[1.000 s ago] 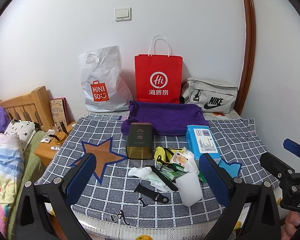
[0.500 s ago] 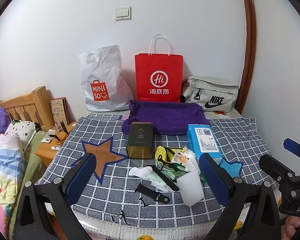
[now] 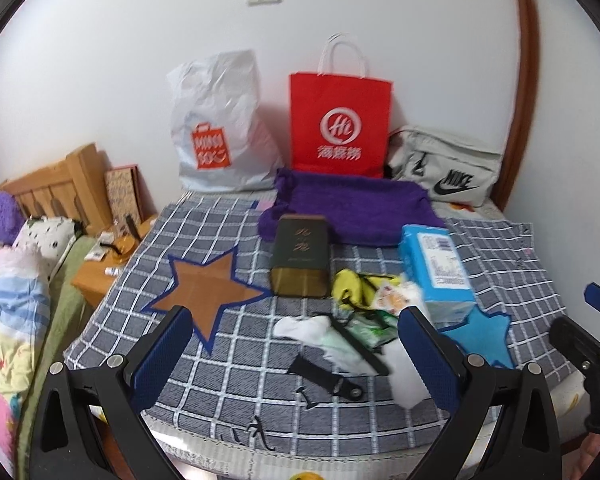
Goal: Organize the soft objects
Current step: 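Grasp the white sponge block with the right tool while the left tool approaches the white glove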
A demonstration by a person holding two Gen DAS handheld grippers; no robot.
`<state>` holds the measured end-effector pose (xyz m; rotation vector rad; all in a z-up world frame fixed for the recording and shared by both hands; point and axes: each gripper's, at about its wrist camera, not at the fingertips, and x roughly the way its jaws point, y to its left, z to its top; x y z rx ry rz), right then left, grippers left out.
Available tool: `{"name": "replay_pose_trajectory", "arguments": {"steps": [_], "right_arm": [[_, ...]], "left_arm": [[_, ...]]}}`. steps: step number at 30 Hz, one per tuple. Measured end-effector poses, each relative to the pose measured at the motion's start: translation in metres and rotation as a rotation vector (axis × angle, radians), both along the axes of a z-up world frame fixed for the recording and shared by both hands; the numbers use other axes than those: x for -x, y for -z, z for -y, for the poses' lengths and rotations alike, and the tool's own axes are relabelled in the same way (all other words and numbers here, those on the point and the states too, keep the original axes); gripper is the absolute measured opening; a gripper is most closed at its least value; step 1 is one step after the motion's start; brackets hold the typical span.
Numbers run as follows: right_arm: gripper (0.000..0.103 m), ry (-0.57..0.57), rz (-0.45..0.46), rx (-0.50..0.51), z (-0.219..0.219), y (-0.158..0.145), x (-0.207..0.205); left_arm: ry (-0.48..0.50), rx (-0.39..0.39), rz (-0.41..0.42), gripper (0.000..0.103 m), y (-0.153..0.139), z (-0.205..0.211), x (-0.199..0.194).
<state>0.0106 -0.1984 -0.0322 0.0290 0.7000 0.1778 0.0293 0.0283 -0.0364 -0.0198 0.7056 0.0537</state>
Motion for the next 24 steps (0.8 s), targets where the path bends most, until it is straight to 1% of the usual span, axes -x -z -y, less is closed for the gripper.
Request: {"name": "replay_pose_trajectory", "arguments": {"steps": [7, 12, 15, 17, 20, 24], "right_arm": [[0.102, -0.066, -0.078, 0.009, -0.013, 0.037, -0.019], [0.093, -0.123, -0.149, 0.025, -0.027, 0.068, -0.031], [0.092, -0.145, -0.192, 0.016, -0.03, 0.088, -0.038], [0.09, -0.163, -0.21, 0.006, -0.031, 0.097, -0.041], [0.089, -0.201, -0.247, -0.024, -0.036, 0.113, -0.048], [0.089, -0.215, -0.29, -0.015, -0.045, 0.131, -0.058]], "left_arm": [[-0.054, 0.024, -0.052, 0.103, 0.027, -0.023, -0.017], [-0.059, 0.027, -0.09, 0.101, 0.047, -0.029, -0.029], [-0.065, 0.034, -0.115, 0.101, 0.057, -0.031, -0.036], [-0.069, 0.036, -0.132, 0.101, 0.064, -0.034, -0.04], [-0.07, 0.039, -0.138, 0.101, 0.07, -0.038, -0.043], [-0.059, 0.031, -0.175, 0.101, 0.085, -0.042, -0.049]]}}
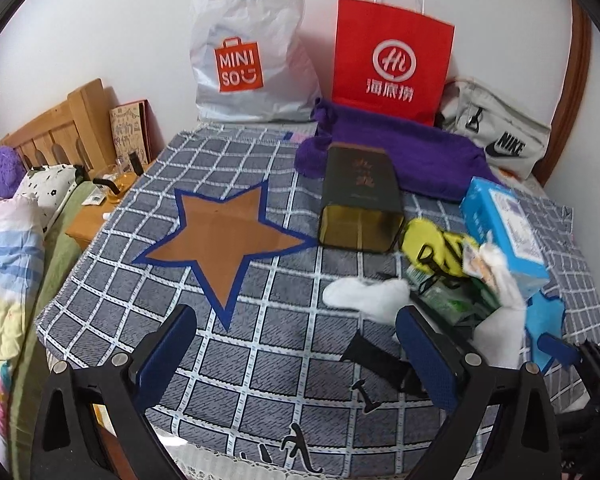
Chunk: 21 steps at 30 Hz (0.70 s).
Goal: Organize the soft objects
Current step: 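Grasp the white sponge block with the right tool while the left tool approaches the white glove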
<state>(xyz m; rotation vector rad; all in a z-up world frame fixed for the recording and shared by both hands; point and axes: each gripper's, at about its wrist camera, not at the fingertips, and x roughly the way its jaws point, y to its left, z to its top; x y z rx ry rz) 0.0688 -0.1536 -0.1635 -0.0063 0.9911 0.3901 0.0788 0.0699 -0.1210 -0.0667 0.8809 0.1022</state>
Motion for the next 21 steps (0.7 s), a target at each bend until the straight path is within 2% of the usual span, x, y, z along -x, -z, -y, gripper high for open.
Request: {"name": "replay_pose_trajectory", "arguments": {"steps": [2, 4, 5, 7, 8, 12, 16, 21], "right_arm": [[0.089, 0.003, -0.024, 0.008, -0.003, 0.01, -0.005], [0.081, 0.005, -0.041, 0.016, -0.006, 0.018, -0.009], [0.069, 0.001, -0.044, 0.013, -0.006, 0.02, -0.01], [0.059, -0.018, -0.049, -0.029, -0.004, 0.021, -0.009], [0.05, -0.032, -0.046, -0.045, -0.004, 0.019, -0.008], [0.05, -0.05, -0.01, 0.002, 0.001, 0.006, 0.003], [0.05, -0.059, 0.024, -0.023, 0.016, -0.008, 0.012], [0.05, -0.017, 0.056, -0.05, 0.041, -0.017, 0.016]], "left_arm": [[0.012, 0.001, -0.027, 0.101, 0.009, 0.001, -0.002], [0.016, -0.009, -0.064, 0.101, 0.02, 0.003, -0.005], [0.02, -0.017, -0.082, 0.101, 0.026, 0.006, -0.007], [0.029, -0.025, -0.108, 0.101, 0.034, 0.01, -0.009], [0.033, -0.034, -0.126, 0.101, 0.039, 0.012, -0.01], [0.045, -0.04, -0.167, 0.101, 0.052, 0.019, -0.012], [0.058, -0.043, -0.204, 0.1, 0.064, 0.029, -0.019], [0.07, -0.036, -0.23, 0.099, 0.078, 0.046, -0.029]]}}
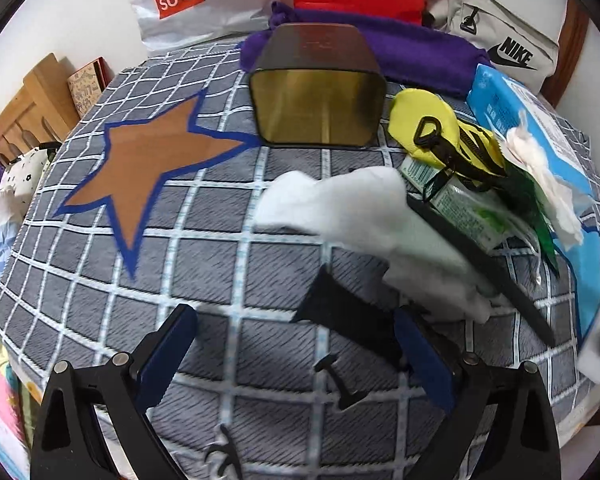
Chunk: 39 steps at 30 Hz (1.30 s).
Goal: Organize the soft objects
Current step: 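Grasp the white sponge block with the right tool while the left tool approaches the white glove, then close the left tool on the white glove with green trim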
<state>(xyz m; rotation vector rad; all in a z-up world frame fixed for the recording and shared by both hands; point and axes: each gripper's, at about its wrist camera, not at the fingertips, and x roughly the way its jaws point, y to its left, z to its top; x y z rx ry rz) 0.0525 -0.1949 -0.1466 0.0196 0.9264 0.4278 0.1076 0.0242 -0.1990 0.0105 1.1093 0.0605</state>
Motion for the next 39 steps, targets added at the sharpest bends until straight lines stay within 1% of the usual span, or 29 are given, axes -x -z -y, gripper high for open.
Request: {"name": "replay_pose_trajectory", "arguments": {"steps": [2, 4, 5, 6, 7, 8, 9, 11, 13, 14, 16, 17, 18, 20, 21, 23, 25, 26, 29, 31, 32, 33, 36, 38, 39], "right_arm": [[0.05, 0.007, 0.0, -0.016, 0.006, 0.0, 0.0], [0.05, 0.014, -0.001, -0.029, 0.011, 0.0, -0.002], [0.05, 0.016, 0.0, -0.034, 0.014, 0.001, -0.002], [0.05, 0.019, -0.001, -0.039, 0.015, 0.002, -0.004], [0.05, 0.021, -0.003, -0.044, 0.017, 0.004, -0.005], [0.05, 0.025, -0.009, -0.052, 0.019, 0.006, -0.006], [0.05, 0.026, -0.014, -0.059, 0.021, 0.007, -0.007], [0.05, 0.026, -0.019, -0.066, 0.023, 0.009, -0.007], [0.05, 0.025, -0.02, -0.07, 0.025, 0.01, -0.007], [0.05, 0.025, -0.02, -0.078, 0.026, 0.01, -0.006], [0.05, 0.028, -0.02, -0.089, 0.029, 0.01, -0.006], [0.05, 0.032, -0.019, -0.096, 0.03, 0.009, -0.006], [0.051, 0.033, -0.018, -0.103, 0.031, 0.009, -0.006], [0.051, 0.034, -0.017, -0.108, 0.033, 0.009, -0.005], [0.051, 0.033, -0.015, -0.109, 0.034, 0.008, -0.004], [0.051, 0.033, -0.011, -0.112, 0.036, 0.007, -0.002], [0.051, 0.038, -0.006, -0.117, 0.039, 0.006, 0.0], [0.051, 0.042, -0.005, -0.119, 0.041, 0.006, 0.0], [0.051, 0.054, 0.0, -0.121, 0.046, 0.005, 0.002], [0.051, 0.063, -0.002, -0.12, 0.049, 0.005, 0.003], [0.051, 0.066, -0.004, -0.121, 0.05, 0.005, 0.003], [0.051, 0.069, -0.004, -0.122, 0.05, 0.005, 0.002], [0.051, 0.069, -0.007, -0.118, 0.049, 0.005, 0.002], [0.051, 0.067, -0.007, -0.114, 0.048, 0.005, 0.001], [0.051, 0.067, -0.008, -0.11, 0.046, 0.005, 0.001]], "left_arm": [[0.002, 0.037, 0.004, 0.093, 0.001, 0.002, -0.003], [0.012, 0.014, 0.018, 0.086, 0.0, 0.008, -0.004], [0.031, 0.008, 0.027, 0.078, -0.002, 0.013, -0.003], [0.041, 0.012, 0.032, 0.067, -0.003, 0.016, -0.001], [0.054, 0.01, 0.038, 0.061, -0.005, 0.02, 0.001], [0.072, 0.005, 0.043, 0.047, -0.007, 0.023, 0.002], [0.087, 0.001, 0.04, 0.04, -0.008, 0.026, 0.005], [0.087, -0.008, 0.026, 0.038, -0.012, 0.024, 0.006], [0.068, -0.013, 0.007, 0.038, -0.012, 0.019, 0.012], [0.059, -0.012, -0.003, 0.038, -0.013, 0.012, 0.01], [0.035, 0.001, -0.026, 0.04, -0.016, 0.007, 0.012], [0.03, 0.009, -0.028, 0.043, -0.017, 0.006, 0.013], [0.035, 0.015, -0.025, 0.049, -0.02, 0.007, 0.015], [0.04, -0.002, -0.019, 0.057, -0.024, 0.01, 0.02], [0.041, -0.014, -0.015, 0.057, -0.026, 0.011, 0.024], [0.059, -0.009, -0.013, 0.059, -0.028, 0.013, 0.031], [0.112, -0.015, -0.014, 0.066, -0.027, 0.018, 0.039], [0.127, -0.047, -0.009, 0.07, -0.024, 0.021, 0.042], [0.161, -0.128, -0.022, 0.071, -0.013, 0.027, 0.049], [0.176, -0.146, -0.011, 0.072, -0.01, 0.028, 0.05], [0.185, -0.153, 0.008, 0.074, -0.01, 0.03, 0.05], [0.198, -0.173, 0.026, 0.076, -0.01, 0.032, 0.049], [0.254, -0.235, 0.071, 0.08, -0.009, 0.043, 0.043], [0.287, -0.256, 0.093, 0.083, -0.008, 0.044, 0.041], [0.301, -0.256, 0.098, 0.083, -0.009, 0.045, 0.038]]}}
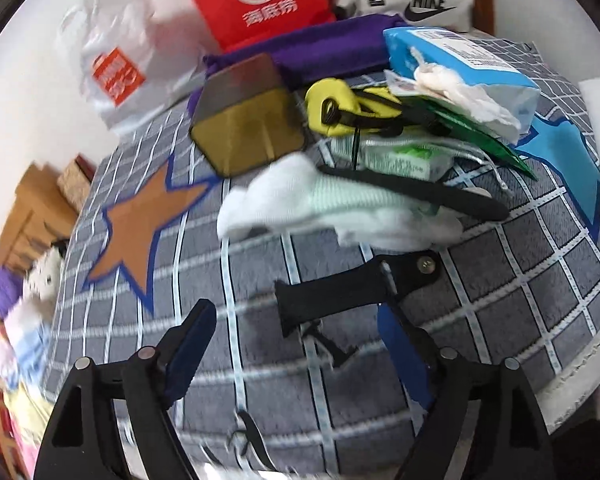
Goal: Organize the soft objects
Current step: 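Close the left tool on the white glove with green trim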
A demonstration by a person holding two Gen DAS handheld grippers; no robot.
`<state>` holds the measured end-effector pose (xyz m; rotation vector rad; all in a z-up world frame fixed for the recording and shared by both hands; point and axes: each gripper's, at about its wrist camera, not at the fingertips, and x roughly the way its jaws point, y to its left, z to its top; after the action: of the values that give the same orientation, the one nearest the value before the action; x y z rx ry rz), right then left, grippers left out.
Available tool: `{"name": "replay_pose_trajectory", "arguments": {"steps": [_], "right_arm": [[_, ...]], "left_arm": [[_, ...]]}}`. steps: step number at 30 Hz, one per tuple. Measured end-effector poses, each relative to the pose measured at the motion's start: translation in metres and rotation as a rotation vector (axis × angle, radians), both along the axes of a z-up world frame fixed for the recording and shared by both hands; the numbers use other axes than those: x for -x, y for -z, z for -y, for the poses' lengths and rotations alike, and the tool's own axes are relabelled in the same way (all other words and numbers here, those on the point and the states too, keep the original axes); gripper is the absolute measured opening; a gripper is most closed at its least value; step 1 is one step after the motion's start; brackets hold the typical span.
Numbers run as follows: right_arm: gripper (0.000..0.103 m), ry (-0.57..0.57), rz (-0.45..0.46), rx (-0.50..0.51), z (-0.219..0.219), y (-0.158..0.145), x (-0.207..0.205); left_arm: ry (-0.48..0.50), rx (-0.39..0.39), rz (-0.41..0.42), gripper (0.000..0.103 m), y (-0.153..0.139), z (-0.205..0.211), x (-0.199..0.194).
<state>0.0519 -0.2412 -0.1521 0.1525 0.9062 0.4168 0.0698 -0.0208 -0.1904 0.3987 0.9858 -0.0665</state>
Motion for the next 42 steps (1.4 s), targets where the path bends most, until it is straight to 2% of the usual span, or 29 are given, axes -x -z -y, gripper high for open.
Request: {"name": "replay_pose_trajectory", "arguments": {"steps": [7, 14, 21, 24, 29, 31, 33, 34, 36, 42], "right_arm": [[0.051, -0.002, -0.007, 0.019, -0.007, 0.0, -0.003], [0.051, -0.015, -0.011, 0.022, -0.014, 0.0, -0.004], [0.051, -0.022, 0.001, 0.024, -0.017, -0.002, -0.001], [0.051, -0.009, 0.017, 0.025, -0.01, -0.005, 0.001], [0.051, 0.018, 0.008, 0.011, 0.001, -0.004, -0.003], [0.051, 0.021, 0.005, 0.016, 0.002, -0.004, -0.005], [0.051, 0.026, 0.0, 0.023, 0.003, -0.003, -0.006], [0.051, 0.027, -0.001, 0.023, 0.004, -0.003, -0.006], [0.051, 0.029, 0.002, 0.026, 0.005, -0.005, -0.007], [0.051, 0.029, -0.03, 0.048, 0.003, 0.004, -0.017]], "left_arm": [[0.069, 0.035, -0.005, 0.084, 0.002, -0.002, -0.018], [-0.026, 0.179, -0.032, 0.083, 0.001, -0.026, -0.011], [-0.169, 0.316, -0.042, 0.082, -0.008, -0.036, -0.03], [-0.162, 0.298, -0.003, 0.082, -0.015, -0.033, -0.034], [-0.118, 0.323, 0.046, 0.081, -0.025, -0.026, -0.045], [-0.106, 0.302, 0.038, 0.067, -0.022, -0.02, -0.054], [-0.096, 0.322, 0.01, 0.043, -0.015, -0.016, -0.064], [-0.09, 0.333, -0.003, 0.038, -0.013, -0.016, -0.067], [-0.077, 0.35, -0.018, 0.014, -0.009, -0.016, -0.069], [-0.098, 0.416, 0.008, 0.012, -0.026, -0.036, -0.058]]}}
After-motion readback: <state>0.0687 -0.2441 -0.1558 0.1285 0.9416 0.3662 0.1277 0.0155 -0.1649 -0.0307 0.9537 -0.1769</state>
